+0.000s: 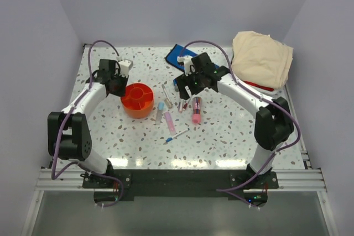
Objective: Sort the stationery into containers
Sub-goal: Move the storage box to the center of the board.
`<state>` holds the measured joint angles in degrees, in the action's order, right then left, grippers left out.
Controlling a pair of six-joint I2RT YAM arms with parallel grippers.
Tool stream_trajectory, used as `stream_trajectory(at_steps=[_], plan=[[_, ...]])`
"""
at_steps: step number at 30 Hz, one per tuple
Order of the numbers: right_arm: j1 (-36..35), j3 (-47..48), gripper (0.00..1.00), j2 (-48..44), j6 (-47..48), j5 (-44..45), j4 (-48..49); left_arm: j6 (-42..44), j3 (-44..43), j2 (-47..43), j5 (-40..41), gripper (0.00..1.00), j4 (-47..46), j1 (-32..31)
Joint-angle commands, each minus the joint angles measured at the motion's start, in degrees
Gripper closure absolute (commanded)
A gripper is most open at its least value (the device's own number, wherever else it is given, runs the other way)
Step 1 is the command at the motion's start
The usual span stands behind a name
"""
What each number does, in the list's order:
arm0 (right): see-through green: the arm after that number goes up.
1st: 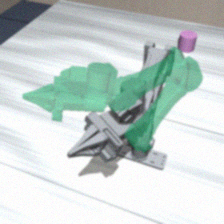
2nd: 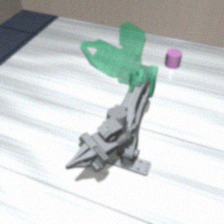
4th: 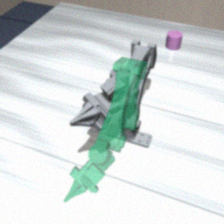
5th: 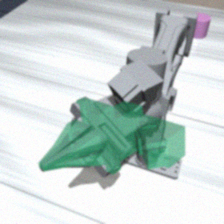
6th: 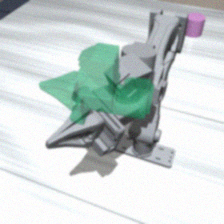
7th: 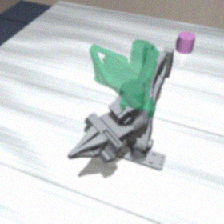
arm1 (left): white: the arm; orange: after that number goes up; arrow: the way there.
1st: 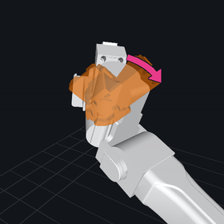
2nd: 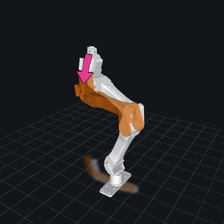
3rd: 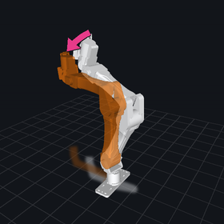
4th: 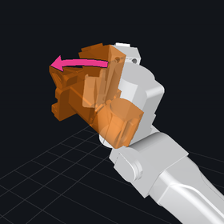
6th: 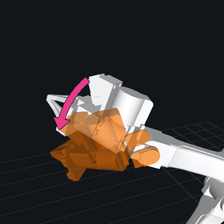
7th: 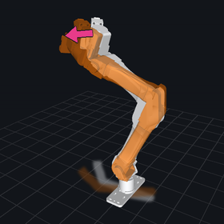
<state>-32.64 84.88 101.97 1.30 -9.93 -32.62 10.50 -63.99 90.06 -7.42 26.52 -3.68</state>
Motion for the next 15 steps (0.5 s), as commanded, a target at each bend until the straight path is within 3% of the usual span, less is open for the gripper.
stream_trajectory(at_steps=[1,5,8,11,15], plan=[[-3.47,-2.70,0.19,-3.88,-4.29,3.15,4.93,-5.22,3.16,-4.19,-3.12,1.00,-8.94,0.34],[-9.17,-4.90,0.20,-2.92,-8.83,8.78,7.04,-9.35,6.15,-5.25,-1.90,0.95,-10.96,0.34],[-13.31,-6.04,0.20,-1.87,-12.63,13.00,8.18,-9.71,7.47,-5.51,-0.41,0.82,-12.01,0.34],[-16.04,-5.17,0.16,0.41,-17.72,16.69,7.58,-9.45,8.70,-7.00,0.48,0.60,-12.90,0.52],[-16.14,-2.62,0.14,3.84,-22.39,18.29,6.17,-10.06,7.74,-11.65,-2.06,0.53,-12.64,0.87]])
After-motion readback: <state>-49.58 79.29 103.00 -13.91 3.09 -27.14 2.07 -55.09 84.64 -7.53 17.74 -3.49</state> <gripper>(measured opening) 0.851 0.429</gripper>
